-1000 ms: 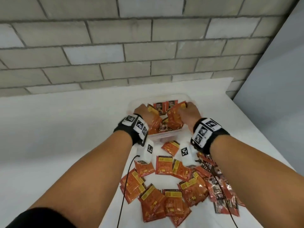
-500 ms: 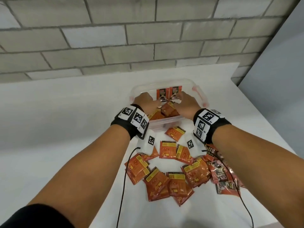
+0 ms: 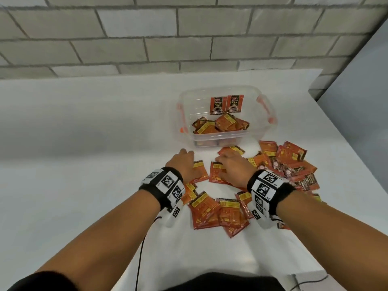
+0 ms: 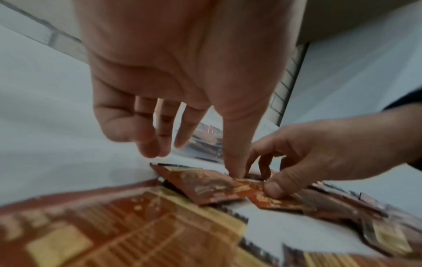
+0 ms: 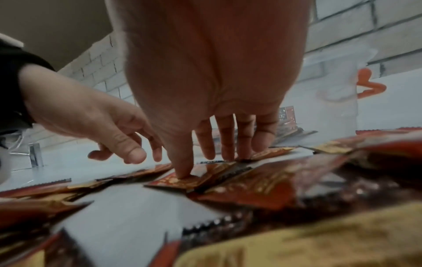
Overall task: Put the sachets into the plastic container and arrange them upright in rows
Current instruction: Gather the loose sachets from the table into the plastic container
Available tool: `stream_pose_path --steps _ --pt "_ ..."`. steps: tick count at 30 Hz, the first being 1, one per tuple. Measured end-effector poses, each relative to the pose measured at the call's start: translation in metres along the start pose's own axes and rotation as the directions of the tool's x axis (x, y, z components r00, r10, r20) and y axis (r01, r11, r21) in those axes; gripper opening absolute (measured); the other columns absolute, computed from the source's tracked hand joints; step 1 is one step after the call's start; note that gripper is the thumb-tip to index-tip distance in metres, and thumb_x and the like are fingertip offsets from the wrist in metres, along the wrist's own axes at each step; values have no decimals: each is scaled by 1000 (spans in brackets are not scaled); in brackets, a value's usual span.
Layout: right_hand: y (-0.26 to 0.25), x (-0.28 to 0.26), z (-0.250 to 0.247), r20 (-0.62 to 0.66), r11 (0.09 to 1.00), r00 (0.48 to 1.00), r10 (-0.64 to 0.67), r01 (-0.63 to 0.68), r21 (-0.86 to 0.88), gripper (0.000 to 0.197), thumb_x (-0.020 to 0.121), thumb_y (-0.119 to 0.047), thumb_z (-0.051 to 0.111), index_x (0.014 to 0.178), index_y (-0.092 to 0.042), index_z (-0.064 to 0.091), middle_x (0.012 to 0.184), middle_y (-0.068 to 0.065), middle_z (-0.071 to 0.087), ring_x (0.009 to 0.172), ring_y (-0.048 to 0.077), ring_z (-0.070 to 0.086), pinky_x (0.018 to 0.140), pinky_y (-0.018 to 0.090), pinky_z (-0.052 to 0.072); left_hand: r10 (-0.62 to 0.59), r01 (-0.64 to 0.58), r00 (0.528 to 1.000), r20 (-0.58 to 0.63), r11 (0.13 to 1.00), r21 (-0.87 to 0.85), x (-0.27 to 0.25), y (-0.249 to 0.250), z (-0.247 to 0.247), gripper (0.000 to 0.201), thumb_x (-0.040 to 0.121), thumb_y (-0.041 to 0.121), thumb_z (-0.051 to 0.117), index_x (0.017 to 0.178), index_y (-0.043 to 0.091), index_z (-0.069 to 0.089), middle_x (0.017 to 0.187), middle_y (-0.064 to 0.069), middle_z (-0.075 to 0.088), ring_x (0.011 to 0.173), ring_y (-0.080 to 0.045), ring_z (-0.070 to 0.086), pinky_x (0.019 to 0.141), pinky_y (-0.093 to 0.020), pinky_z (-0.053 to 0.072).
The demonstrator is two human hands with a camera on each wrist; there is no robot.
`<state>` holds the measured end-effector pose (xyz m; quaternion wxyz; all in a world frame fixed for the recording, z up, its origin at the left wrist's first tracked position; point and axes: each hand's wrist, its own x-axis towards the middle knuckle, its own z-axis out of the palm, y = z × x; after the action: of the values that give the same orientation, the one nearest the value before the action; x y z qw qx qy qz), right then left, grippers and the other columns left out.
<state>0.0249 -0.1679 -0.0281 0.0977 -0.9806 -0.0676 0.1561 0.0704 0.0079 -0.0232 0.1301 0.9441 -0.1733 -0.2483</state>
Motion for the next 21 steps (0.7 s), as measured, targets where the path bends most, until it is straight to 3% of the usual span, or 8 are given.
stream_pose_path --steps 5,8,11,14,17,21 --pt "-4 4 2 79 998 996 49 -45 -52 56 92 -34 56 140 -12 40 137 14 40 128 30 32 106 41 34 -37 38 999 -9 995 96 10 5 6 67 80 46 70 129 11 42 126 -12 42 118 -30 42 93 -42 45" --pt "-7 4 0 83 994 991 110 -110 -8 52 89 -35 62 132 -11 45 129 13 45 123 30 36 100 38 37 -30 31 999 -15 996 84 11 6 2 60 81 36 72 127 12 40 123 -11 47 118 -29 42 94 -41 44" --pt "-6 -2 -7 59 966 986 159 -167 199 38 89 -24 63 120 -11 47 111 8 53 105 25 49 78 31 42 -20 21 1000 10 995 -94 6 -2 -6 36 86 26 67 109 16 41 111 -8 58 95 -23 54 73 -32 47" --pt "5 -11 -21 95 801 963 252 -263 537 26 95 -20 54 119 -15 44 102 0 59 83 13 59 59 22 44 -26 28 1000 9 941 -338 -6 -20 -20 31 87 25 67 106 18 43 106 -5 58 87 -18 55 62 -25 40" --pt "23 -11 -31 48 691 903 427 -360 626 40 94 -25 54 130 -13 42 118 7 59 89 16 59 62 24 44 -54 35 998 -25 872 -489 -20 -41 -29 36 84 27 71 109 20 46 103 -3 61 83 -16 59 65 -24 45" --pt "32 -3 -28 120 712 842 525 -512 481 64 85 -34 66 135 -6 39 130 12 51 108 25 51 78 29 43 -85 106 994 69 908 -404 -32 -57 -18 46 77 37 76 112 20 50 109 -4 58 93 -18 57 74 -29 43"
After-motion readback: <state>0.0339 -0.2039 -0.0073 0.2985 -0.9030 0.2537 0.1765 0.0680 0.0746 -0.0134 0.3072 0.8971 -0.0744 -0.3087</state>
